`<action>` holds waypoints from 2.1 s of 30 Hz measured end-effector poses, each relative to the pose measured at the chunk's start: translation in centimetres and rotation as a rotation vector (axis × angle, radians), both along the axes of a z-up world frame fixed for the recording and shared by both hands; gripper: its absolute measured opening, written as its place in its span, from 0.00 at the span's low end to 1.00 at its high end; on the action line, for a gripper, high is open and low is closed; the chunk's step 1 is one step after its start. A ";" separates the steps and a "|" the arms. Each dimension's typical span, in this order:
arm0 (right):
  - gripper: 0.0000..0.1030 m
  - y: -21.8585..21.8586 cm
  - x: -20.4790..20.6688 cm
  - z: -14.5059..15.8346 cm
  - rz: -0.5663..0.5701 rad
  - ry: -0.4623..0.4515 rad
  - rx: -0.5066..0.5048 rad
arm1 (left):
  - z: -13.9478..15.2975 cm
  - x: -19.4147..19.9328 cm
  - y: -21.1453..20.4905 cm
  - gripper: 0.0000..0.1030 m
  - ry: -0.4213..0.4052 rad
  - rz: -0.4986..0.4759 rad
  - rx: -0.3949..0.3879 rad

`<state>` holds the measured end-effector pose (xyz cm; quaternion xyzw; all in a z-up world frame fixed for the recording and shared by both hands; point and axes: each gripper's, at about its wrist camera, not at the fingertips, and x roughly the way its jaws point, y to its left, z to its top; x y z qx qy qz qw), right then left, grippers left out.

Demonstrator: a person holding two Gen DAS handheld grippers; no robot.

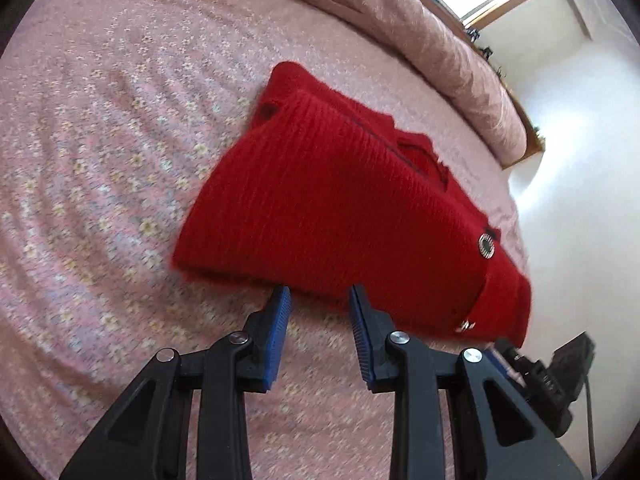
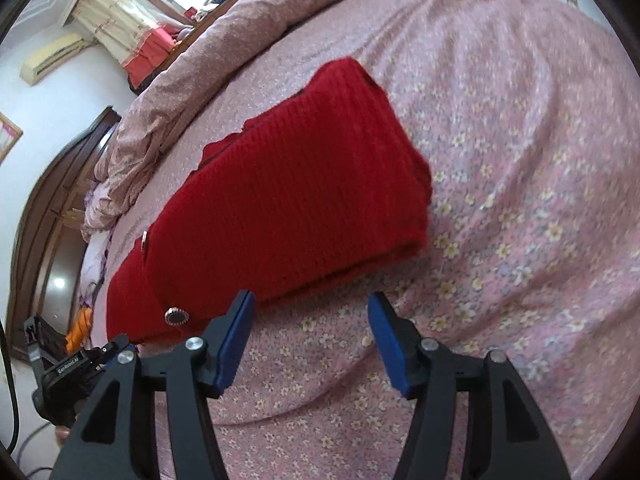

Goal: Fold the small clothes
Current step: 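Open both grippers and withdraw them from the folded cardigan, then move both grippers to the hem end of the cardigan strip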

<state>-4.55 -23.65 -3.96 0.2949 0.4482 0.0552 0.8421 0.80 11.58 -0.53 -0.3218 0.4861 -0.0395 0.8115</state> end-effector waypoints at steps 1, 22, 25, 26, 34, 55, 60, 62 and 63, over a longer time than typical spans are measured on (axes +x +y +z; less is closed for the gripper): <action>0.61 0.0 0.1 -0.2 -0.007 0.002 0.013 | 0.0 0.2 0.0 0.24 -0.008 0.005 -0.011; 0.64 -2.3 0.8 -2.1 -0.108 -0.043 0.225 | -2.7 0.0 1.3 0.24 -0.003 0.116 -0.088; 0.64 -2.0 1.3 -2.0 -0.114 -0.055 0.260 | -2.0 0.8 1.2 0.24 -0.045 0.119 -0.093; 0.64 -1.9 1.4 -1.8 -0.106 -0.069 0.275 | -1.8 0.9 1.3 0.24 -0.054 0.117 -0.086; 0.09 0.0 1.6 0.9 -0.021 -0.136 0.148 | -1.9 2.6 1.3 0.25 -0.065 0.140 -0.148; 0.06 0.0 5.1 8.1 0.045 -0.342 0.078 | 7.2 7.2 2.9 0.00 -0.260 -0.007 -0.018; 0.06 0.2 8.2 8.6 0.039 -0.351 0.046 | 8.0 11.1 2.1 0.00 -0.235 -0.065 0.090; 0.06 0.2 9.4 8.4 0.032 -0.344 0.035 | 7.9 12.3 1.6 0.00 -0.208 -0.087 0.125; 0.06 0.3 9.9 8.2 0.030 -0.339 0.026 | 7.7 13.3 1.3 0.00 -0.185 -0.098 0.160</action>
